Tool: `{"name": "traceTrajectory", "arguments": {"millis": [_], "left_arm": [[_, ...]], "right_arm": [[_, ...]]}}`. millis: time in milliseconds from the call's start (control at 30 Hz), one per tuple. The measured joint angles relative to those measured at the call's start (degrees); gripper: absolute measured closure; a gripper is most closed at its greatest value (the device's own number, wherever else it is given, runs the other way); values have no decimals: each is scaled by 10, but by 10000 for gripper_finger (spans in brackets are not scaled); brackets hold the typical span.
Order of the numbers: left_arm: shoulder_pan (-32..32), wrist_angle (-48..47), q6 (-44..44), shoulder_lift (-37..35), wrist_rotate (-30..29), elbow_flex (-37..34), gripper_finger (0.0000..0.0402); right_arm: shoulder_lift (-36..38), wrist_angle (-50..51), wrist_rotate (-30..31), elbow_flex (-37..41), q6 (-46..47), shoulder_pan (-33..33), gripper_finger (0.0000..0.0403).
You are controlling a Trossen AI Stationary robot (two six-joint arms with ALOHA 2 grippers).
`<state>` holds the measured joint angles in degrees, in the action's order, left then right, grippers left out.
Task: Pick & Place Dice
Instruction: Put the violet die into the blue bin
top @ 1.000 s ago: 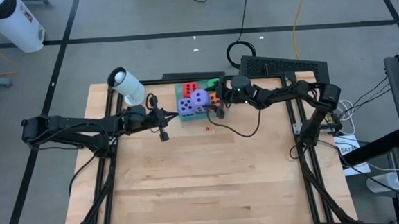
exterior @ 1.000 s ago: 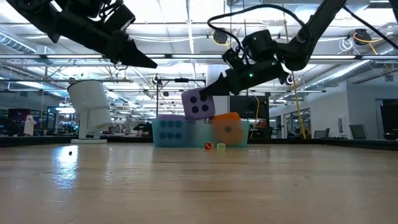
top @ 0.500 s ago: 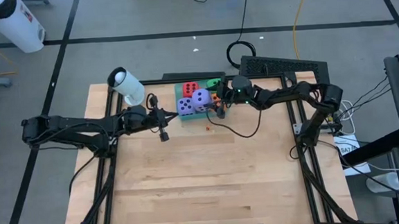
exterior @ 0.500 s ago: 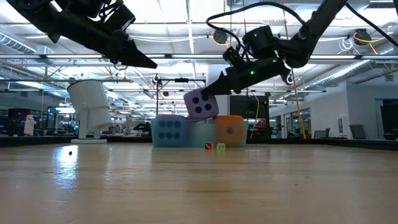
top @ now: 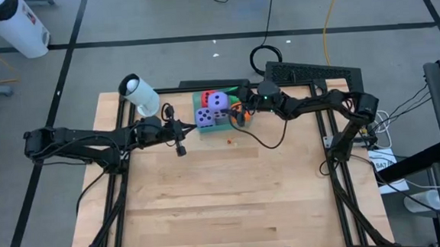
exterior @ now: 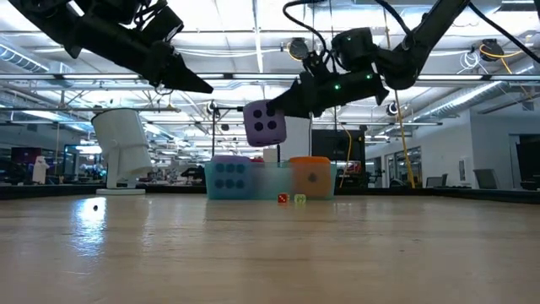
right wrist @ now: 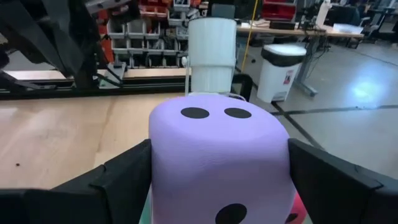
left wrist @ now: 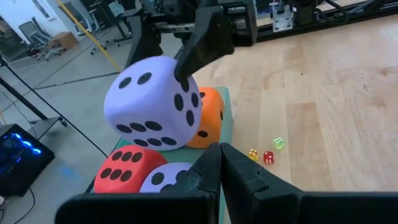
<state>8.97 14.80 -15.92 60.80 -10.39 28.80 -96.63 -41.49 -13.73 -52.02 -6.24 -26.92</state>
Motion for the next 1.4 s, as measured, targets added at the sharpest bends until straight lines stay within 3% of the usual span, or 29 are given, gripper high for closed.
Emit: {"name": "traceTrajectory", "arguments": {"millis": [400, 800, 1000, 1400], "left_arm": [[0, -6, 1, 0, 0, 0, 382], [0, -27, 0, 0, -2, 0, 382], [0, -26, -3, 0, -2, 0, 382], [1, 7, -3, 0, -2, 0, 382]], "right_arm": [[-56, 18, 4, 1, 10, 2, 72], [-50, 48, 17, 10, -8, 0, 72], [-10, 120, 17, -3, -26, 0, 72], [-19, 170, 15, -13, -62, 11, 72]]}}
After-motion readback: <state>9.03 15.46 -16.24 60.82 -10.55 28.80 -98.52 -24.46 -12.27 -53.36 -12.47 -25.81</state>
